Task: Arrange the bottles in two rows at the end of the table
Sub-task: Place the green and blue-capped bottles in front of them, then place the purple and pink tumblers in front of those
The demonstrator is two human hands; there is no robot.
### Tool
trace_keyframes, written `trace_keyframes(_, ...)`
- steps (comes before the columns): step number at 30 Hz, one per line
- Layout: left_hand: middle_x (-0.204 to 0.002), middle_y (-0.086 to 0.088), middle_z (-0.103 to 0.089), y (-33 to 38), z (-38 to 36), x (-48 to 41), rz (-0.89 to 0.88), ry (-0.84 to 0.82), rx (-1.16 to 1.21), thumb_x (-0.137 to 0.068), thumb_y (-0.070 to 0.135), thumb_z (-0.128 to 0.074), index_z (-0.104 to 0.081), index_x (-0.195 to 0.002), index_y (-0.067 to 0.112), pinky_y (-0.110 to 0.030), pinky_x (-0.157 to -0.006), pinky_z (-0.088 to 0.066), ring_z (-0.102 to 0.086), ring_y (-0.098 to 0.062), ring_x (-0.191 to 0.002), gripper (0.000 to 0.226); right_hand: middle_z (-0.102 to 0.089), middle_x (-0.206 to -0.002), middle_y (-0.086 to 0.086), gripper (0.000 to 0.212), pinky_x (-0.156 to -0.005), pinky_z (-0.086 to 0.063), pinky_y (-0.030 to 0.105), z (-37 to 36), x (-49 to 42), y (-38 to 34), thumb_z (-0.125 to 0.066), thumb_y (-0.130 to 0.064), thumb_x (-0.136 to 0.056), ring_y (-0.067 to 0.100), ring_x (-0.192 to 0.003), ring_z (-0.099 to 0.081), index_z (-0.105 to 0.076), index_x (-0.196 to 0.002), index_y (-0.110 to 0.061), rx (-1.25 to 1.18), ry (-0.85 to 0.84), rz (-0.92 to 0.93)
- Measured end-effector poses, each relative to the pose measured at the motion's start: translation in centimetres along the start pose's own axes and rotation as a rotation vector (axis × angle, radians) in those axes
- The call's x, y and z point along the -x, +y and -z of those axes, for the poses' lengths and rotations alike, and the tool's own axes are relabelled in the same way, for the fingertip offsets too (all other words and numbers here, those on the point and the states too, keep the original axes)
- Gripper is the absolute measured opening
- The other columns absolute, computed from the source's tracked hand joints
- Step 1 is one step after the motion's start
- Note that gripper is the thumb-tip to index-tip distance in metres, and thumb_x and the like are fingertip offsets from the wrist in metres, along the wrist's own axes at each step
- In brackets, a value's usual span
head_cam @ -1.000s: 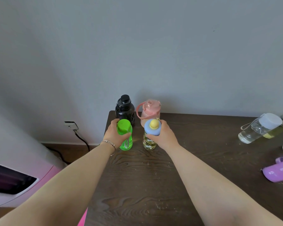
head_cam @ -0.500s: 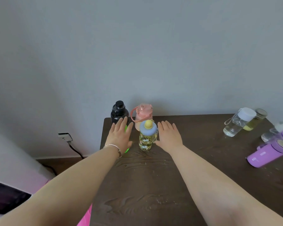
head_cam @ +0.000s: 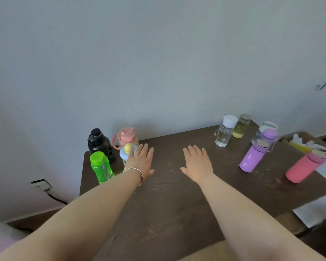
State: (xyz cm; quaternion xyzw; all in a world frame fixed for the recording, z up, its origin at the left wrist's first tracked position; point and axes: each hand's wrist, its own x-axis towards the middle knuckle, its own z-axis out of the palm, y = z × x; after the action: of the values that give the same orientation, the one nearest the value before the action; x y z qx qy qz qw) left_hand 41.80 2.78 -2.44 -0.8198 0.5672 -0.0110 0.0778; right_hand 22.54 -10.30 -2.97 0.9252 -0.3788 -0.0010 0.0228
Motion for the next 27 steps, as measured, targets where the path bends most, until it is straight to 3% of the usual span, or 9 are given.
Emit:
trace_keyframes(15,-0.162,-0.009,-0.008,29.6,4.9,-6.7,-0.121,0.018,-0.029,-0.090,0.053,-0.054,-0.007,-0.153,0.017,-0.049,-0.120,-0.013,-0.004,-0.028,-0.150,0.087,-0.037,-0.154,0.011,0.080,-0.121,-0.017,0.050,-0.4,10.2,29.0,-0.063,-0.048,-0.090,0.030,-0.147,-0.024,-0.029,-0.152,-0.011,0.009,0.010,-0.143)
trace_keyframes(23,-0.161,-0.008,-0.012,38.1,7.1,-10.6,-0.230,0.053,0.008,-0.088,0.052,-0.058,-0.010,-0.153,0.017,-0.049,-0.119,-0.014,-0.009,-0.028,-0.149,0.088,-0.031,-0.159,0.010,0.082,-0.121,-0.018,0.050,-0.8,12.6,37.1,-0.062,-0.049,-0.091,0.030,-0.150,-0.021,-0.025,-0.155,-0.012,-0.012,0.029,-0.245)
trace_keyframes(27,-0.162,-0.008,-0.010,40.4,7.2,-13.4,-0.249,0.040,0.068,-0.088,0.053,-0.057,-0.007,-0.153,0.017,-0.048,-0.120,-0.013,-0.007,-0.027,-0.150,0.090,-0.026,-0.162,0.010,0.087,-0.122,-0.018,0.046,-0.9,12.7,40.6,-0.060,-0.054,-0.092,0.029,-0.151,-0.020,-0.018,-0.157,-0.014,-0.042,0.059,-0.407)
